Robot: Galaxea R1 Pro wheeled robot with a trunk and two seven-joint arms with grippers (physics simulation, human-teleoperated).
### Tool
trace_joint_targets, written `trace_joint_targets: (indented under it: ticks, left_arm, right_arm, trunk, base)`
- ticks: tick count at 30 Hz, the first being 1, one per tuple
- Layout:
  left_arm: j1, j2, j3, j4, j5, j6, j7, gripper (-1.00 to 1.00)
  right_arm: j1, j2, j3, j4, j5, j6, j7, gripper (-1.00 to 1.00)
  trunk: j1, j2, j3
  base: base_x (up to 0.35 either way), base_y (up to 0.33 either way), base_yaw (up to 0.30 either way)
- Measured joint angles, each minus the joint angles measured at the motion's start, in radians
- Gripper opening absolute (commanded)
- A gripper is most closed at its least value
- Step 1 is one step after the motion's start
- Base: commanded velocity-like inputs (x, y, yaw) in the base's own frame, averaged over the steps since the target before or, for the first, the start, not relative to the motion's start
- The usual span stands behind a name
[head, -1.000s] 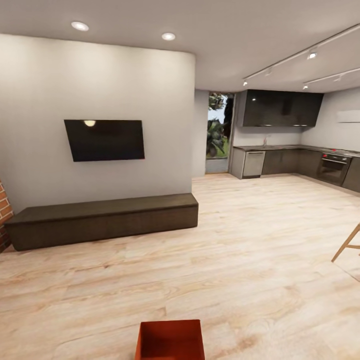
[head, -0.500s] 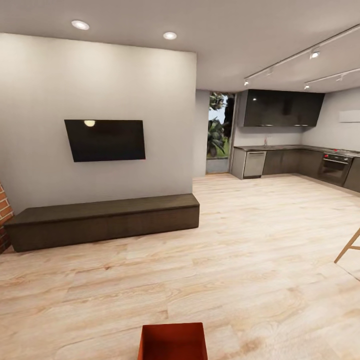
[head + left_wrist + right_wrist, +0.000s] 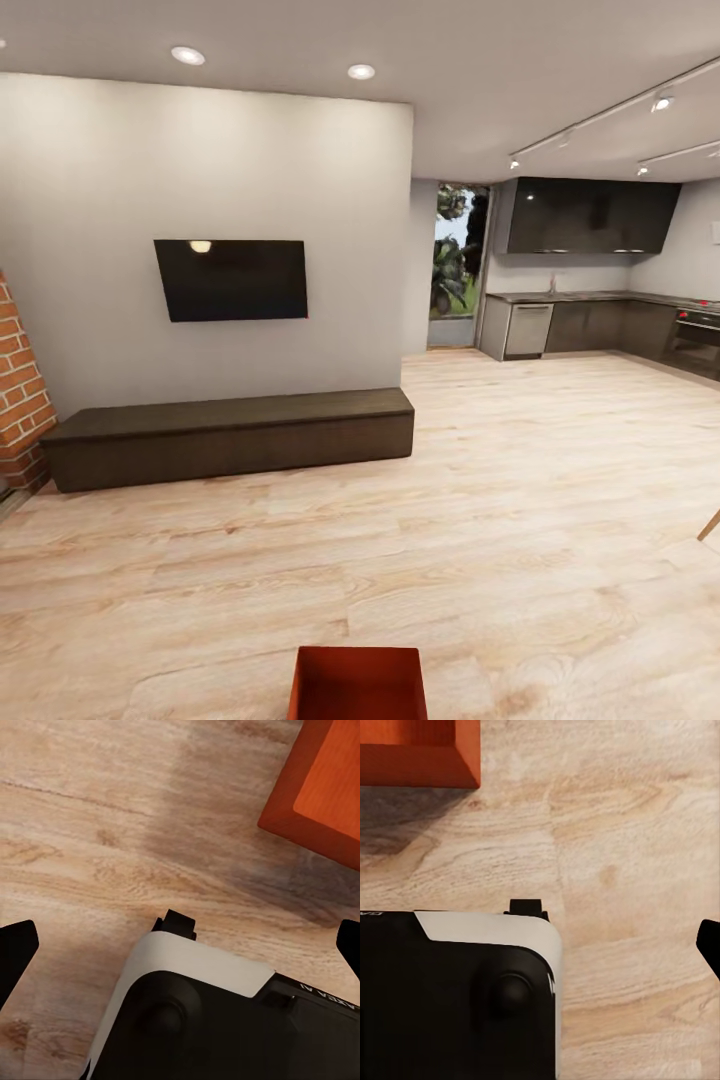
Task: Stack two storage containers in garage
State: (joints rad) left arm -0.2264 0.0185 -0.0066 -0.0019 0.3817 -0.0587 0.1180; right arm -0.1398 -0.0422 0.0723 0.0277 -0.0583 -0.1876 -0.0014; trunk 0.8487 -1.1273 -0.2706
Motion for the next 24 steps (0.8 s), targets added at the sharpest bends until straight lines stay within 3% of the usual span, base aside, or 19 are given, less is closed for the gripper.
trace_joint_targets:
  ticks: [18,24]
  left_arm:
    - [0.000,0.000,0.000,0.000,0.000,0.000,0.000,1.00]
    - [0.000,-0.001,0.000,0.000,0.000,0.000,0.000,1.00]
  right_arm:
    - [0.000,-0.004,0.000,0.000,0.001,0.003,0.000,1.00]
    - [0.000,-0.003,0.001,0.000,0.001,0.002,0.000,1.00]
  trunk:
    - [0.000,0.000,0.000]
    - [0.000,0.000,0.000]
  base:
    - [0.000,0.002,0.002]
    - [0.000,0.179,0.000]
